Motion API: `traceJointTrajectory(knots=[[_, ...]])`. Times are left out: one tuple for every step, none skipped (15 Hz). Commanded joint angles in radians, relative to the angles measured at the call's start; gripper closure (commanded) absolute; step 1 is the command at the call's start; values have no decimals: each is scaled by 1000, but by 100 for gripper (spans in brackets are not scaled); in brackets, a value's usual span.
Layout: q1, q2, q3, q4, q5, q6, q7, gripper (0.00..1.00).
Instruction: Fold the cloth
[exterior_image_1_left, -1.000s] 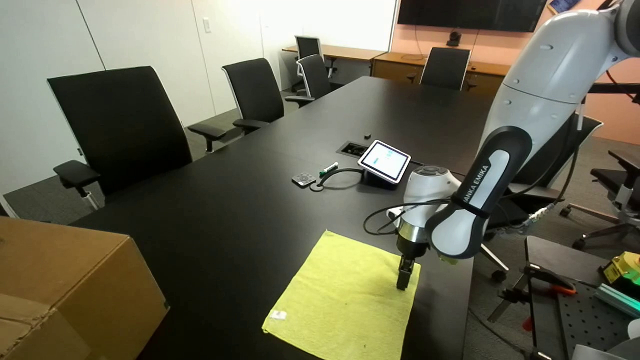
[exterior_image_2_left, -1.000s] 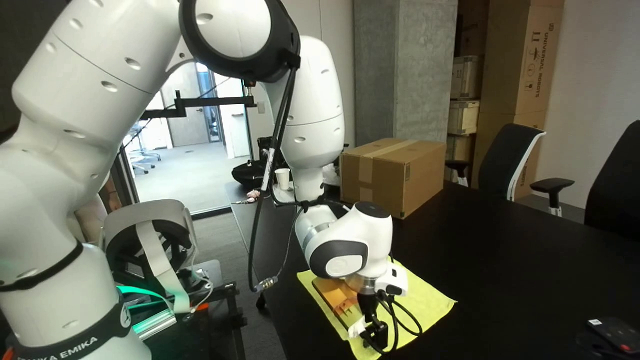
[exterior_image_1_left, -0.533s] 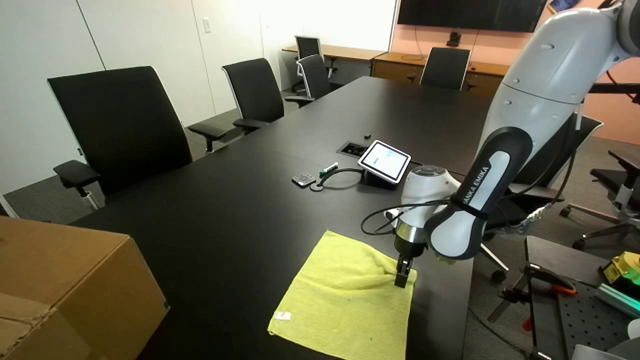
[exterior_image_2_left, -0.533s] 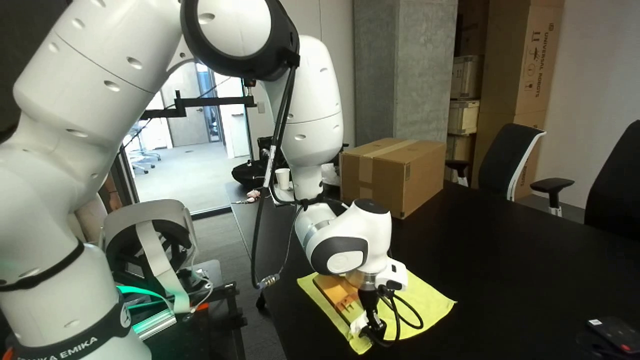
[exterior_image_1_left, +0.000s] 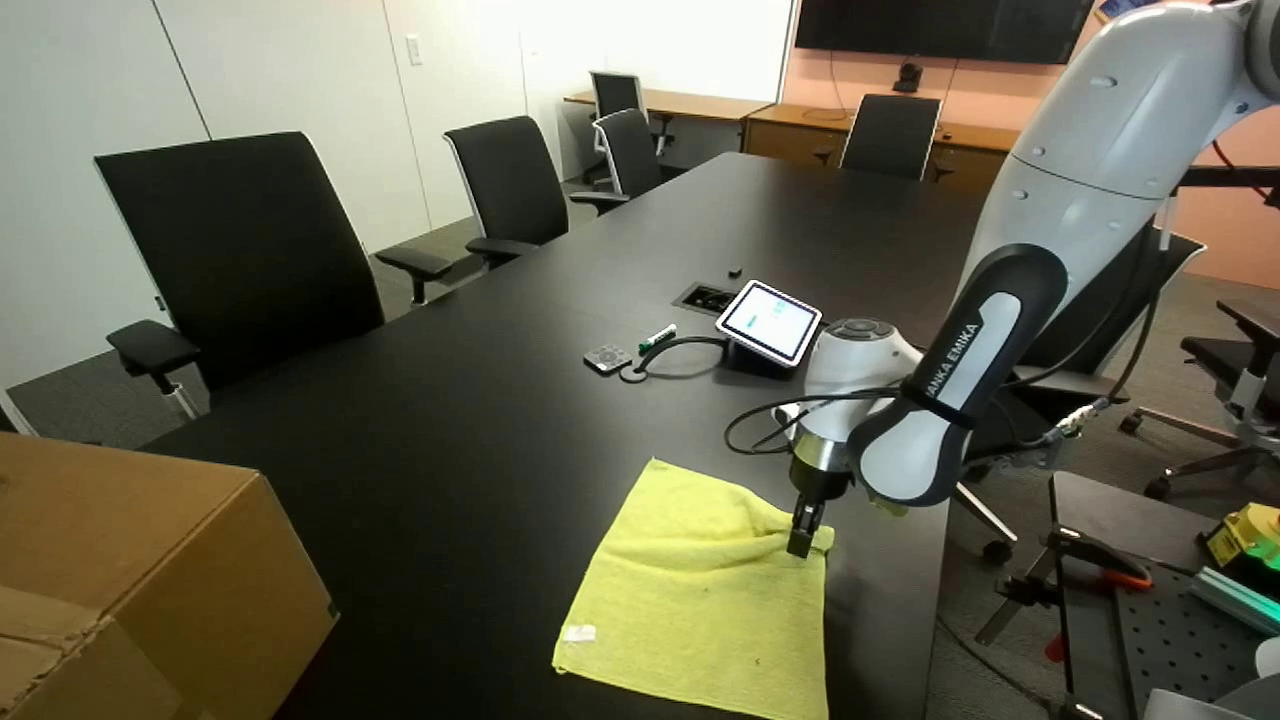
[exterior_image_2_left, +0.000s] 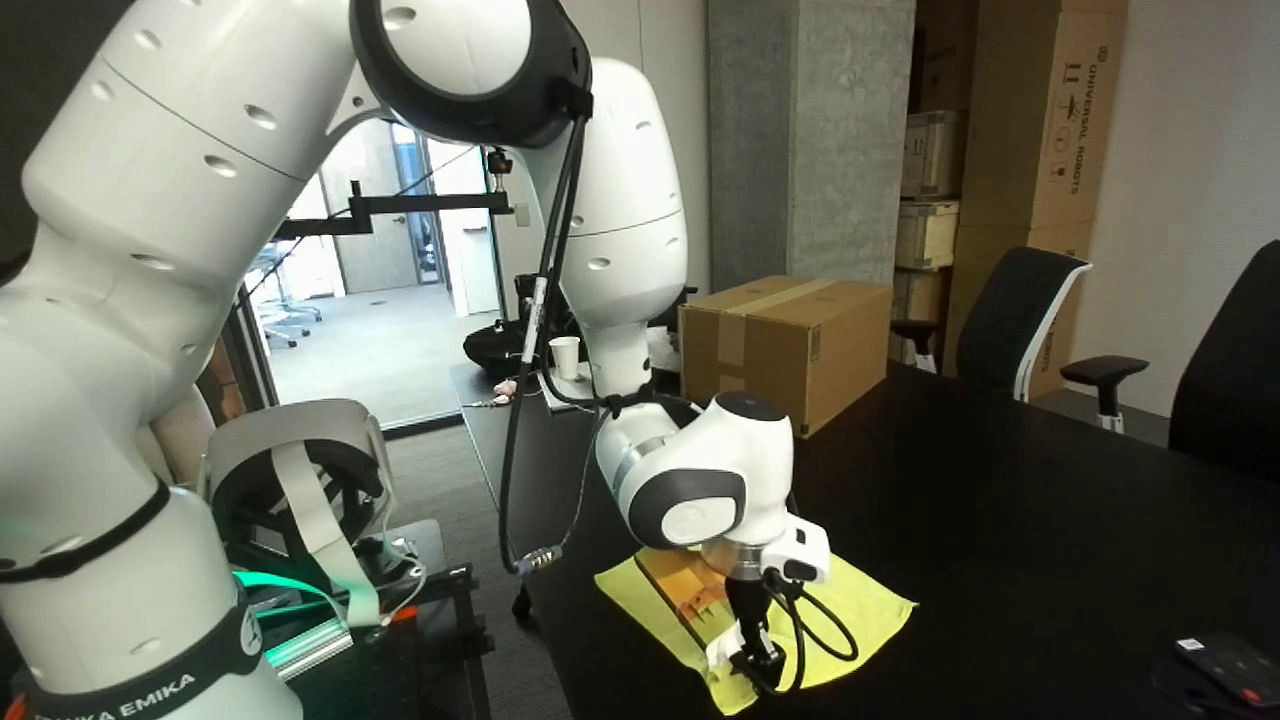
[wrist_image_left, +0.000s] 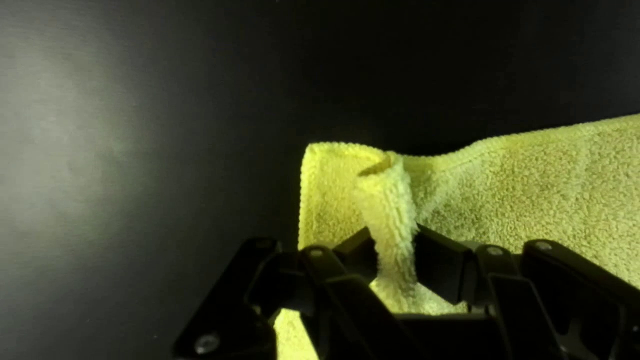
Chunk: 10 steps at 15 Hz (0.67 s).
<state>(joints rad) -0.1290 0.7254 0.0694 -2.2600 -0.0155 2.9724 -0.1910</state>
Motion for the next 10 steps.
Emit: traceJointTrajectory(knots=[[21,-53,-18,-8,-6,-22,38,95],[12,-64,-7,-7,-1,-19,39,96],[9,-70,-2,-3,2,-20,41,97],[11,-75,-1,2,3,-21,45,97],[13,-80,1,9,5,-19,50,97],[9,-86,10,19,11,-23,55,97],[12,-91,11,25,14,-22,64,97],[11,-92,17,37,16,-18,67,97],[3,-100,28,40,20,-20,67,97],[-3,-110,35,37,23,-15,67,97]])
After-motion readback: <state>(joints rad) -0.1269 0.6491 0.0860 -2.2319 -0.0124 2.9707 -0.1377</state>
